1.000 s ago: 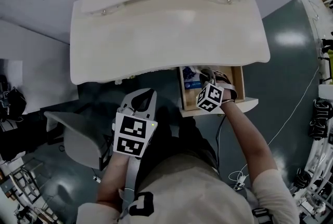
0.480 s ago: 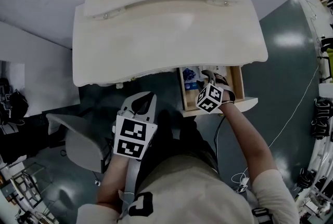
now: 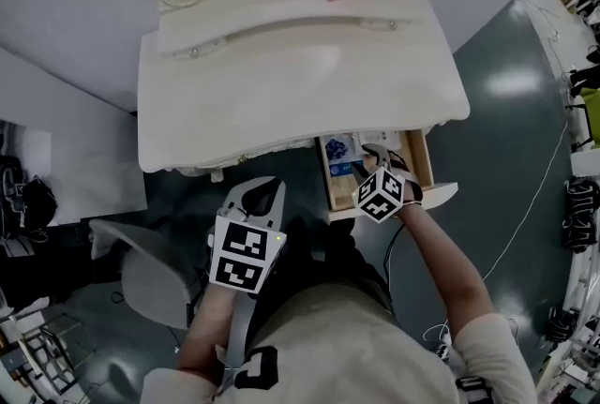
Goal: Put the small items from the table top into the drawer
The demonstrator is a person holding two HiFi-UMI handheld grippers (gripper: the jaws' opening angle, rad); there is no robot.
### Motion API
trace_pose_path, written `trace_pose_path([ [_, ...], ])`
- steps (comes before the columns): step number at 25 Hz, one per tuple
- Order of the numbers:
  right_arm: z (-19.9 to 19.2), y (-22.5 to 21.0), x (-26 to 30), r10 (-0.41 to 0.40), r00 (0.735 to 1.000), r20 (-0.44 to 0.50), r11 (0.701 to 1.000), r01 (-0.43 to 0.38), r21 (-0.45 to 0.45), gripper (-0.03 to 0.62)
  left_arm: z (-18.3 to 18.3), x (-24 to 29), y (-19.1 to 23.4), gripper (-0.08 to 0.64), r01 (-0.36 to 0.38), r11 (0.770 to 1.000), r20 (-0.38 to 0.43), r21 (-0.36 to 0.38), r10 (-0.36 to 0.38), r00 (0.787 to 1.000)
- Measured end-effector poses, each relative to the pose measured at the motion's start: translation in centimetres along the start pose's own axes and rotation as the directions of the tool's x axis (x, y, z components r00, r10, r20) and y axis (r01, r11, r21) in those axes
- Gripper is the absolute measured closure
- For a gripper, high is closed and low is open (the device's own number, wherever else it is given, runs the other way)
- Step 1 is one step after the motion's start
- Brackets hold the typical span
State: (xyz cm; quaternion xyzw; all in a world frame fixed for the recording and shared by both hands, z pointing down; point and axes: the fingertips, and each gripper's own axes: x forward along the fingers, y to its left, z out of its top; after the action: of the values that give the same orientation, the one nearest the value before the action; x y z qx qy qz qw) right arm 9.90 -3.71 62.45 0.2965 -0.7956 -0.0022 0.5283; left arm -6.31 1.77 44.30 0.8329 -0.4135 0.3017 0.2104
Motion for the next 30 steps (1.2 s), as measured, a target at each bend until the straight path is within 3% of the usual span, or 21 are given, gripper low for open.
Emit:
trace_pose_path([
  [17,5.4,-1.2,-5.6,-0.087,0.992,0.094,0.992,0.078,0.097,0.42,2.3,-3.6,-0.1,0.502,0.022,0.997,0.096,0.069,-0.029,0.995],
  [30,5.6,-1.4,-8.9,-0.129,0.981,0.143,0.975,0.099,0.198,0.42,2.9,-3.6,-1.6,0.502,0.059,0.992,0.097,0.11,-0.07,0.993],
])
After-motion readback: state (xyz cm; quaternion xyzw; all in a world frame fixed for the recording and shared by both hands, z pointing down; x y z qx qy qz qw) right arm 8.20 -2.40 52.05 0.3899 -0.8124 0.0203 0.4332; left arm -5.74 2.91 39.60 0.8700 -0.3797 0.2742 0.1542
